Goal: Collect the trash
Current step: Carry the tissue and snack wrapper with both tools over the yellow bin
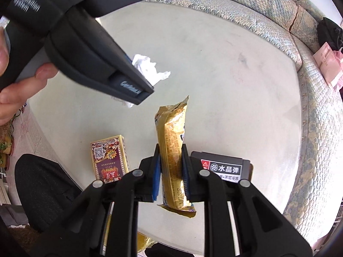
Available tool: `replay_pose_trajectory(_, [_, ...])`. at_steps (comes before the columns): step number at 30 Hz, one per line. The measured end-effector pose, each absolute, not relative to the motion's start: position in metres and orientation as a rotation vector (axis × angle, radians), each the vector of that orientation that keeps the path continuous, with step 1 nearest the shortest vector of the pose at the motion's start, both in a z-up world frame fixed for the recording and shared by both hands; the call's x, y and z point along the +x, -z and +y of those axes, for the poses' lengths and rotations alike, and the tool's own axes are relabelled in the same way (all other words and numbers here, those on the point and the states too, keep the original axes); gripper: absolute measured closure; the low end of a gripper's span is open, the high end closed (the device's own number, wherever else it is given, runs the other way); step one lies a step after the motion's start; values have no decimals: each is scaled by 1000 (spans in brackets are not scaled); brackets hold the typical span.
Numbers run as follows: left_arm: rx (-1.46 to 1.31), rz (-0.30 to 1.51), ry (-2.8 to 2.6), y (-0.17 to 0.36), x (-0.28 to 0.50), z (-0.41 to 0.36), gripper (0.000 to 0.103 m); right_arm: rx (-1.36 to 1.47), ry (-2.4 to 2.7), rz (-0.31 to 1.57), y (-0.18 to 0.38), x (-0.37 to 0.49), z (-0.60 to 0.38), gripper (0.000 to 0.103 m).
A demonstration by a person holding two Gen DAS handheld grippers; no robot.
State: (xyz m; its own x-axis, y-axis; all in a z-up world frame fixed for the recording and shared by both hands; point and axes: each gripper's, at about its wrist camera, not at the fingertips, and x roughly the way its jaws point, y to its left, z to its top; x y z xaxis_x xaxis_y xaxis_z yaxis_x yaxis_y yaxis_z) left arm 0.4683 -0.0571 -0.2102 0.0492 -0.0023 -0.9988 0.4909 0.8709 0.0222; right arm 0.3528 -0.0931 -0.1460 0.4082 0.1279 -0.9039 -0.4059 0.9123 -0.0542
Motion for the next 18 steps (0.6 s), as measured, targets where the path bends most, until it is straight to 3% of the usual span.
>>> replay_pose_trajectory(8, [464,1398,421,124,413,-55,77,-333,-321,1052,114,308,-108,85])
replay_pose_trajectory(18, [468,1345,449,76,304,-41,77,-347,-339,1037,78,232,-108,85])
